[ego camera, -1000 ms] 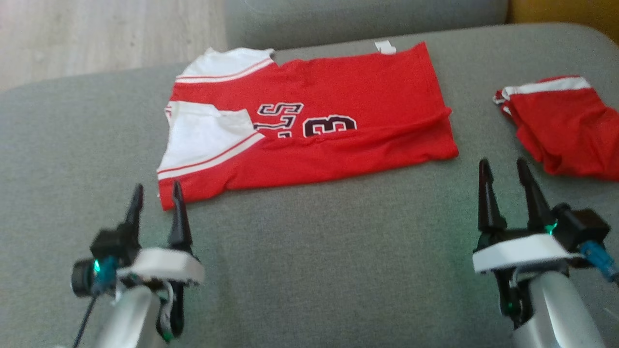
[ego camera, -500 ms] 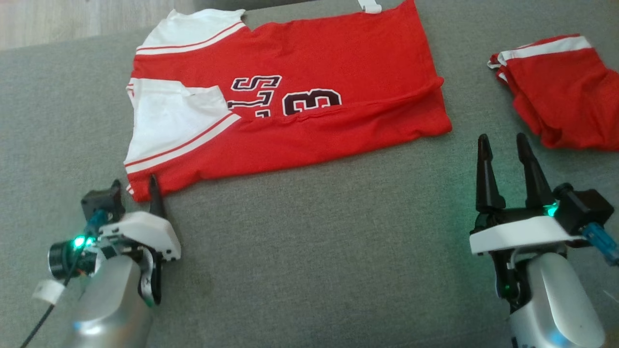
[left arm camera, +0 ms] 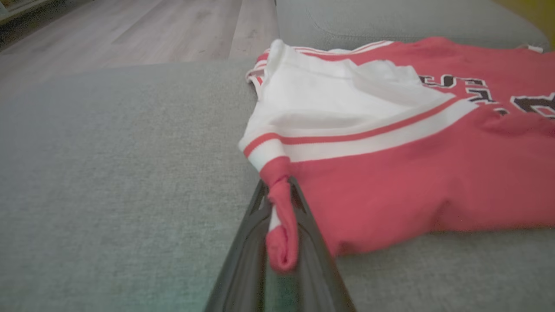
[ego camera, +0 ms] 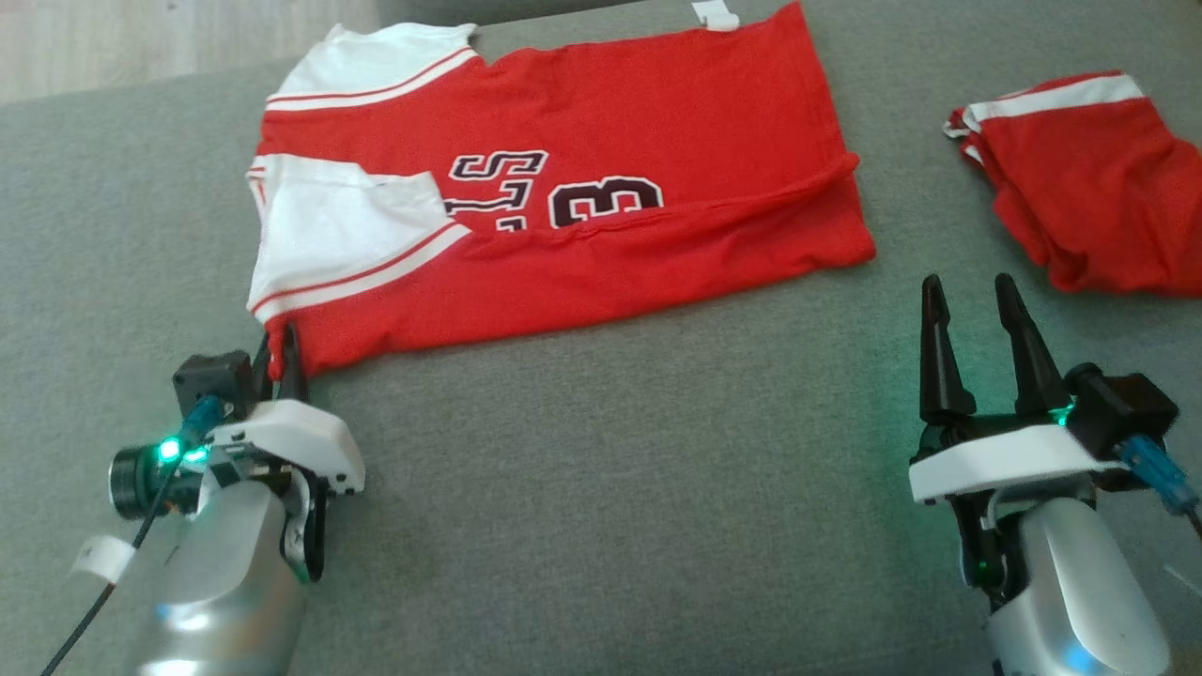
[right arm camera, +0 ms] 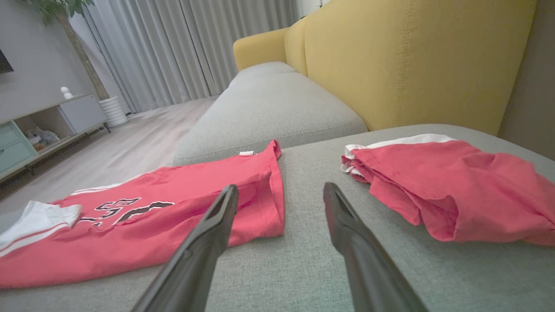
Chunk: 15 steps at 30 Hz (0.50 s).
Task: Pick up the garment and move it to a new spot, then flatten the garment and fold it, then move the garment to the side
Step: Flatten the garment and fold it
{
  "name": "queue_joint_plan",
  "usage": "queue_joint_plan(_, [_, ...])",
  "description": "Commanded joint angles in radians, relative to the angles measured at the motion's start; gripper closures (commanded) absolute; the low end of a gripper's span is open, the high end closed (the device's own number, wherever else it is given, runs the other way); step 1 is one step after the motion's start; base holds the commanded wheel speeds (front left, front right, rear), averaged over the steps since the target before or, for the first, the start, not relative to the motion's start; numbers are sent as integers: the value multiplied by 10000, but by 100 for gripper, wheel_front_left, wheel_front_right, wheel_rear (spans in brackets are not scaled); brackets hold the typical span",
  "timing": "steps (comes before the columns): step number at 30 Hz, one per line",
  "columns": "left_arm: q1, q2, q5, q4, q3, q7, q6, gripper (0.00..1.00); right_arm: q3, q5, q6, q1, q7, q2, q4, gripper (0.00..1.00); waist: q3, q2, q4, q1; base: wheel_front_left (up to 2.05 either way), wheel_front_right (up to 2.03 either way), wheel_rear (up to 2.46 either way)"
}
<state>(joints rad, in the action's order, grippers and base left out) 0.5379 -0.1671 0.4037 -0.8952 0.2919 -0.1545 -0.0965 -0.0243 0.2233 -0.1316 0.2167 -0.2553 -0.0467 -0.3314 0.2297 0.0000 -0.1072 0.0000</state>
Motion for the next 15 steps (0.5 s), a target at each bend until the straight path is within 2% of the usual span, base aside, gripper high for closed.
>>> queue_joint_plan(1, [287, -236, 9, 393, -285, -300, -44, 100, -104, -291, 9, 450, 123, -36, 126, 0, -66, 0, 115, 0, 0, 0, 0])
queue_joint_plan(6, [586, -326, -314, 1368, 16, -745, 172, 100, 211, -899, 9, 931, 913, -36, -304, 0, -108, 0, 434, 0, 0, 0, 0])
queue_joint_plan(9, [646, -351, -455, 1832, 167, -830, 262, 100, 283, -781, 9, 1194, 1256, -36, -582, 0, -96, 0, 557, 0, 0, 0, 0])
queue_joint_plan(11, [663, -345, -542, 2267, 339, -868, 432, 100, 380, -702, 9, 1506, 1639, -36, -1049, 0, -53, 0, 671, 0, 0, 0, 0])
queue_joint_plan(15, [659, -342, -729, 2944, 600, -866, 451, 100, 680, -1058, 9, 2274, 2125, -36, -2109, 0, 67, 0, 898, 0, 0, 0, 0])
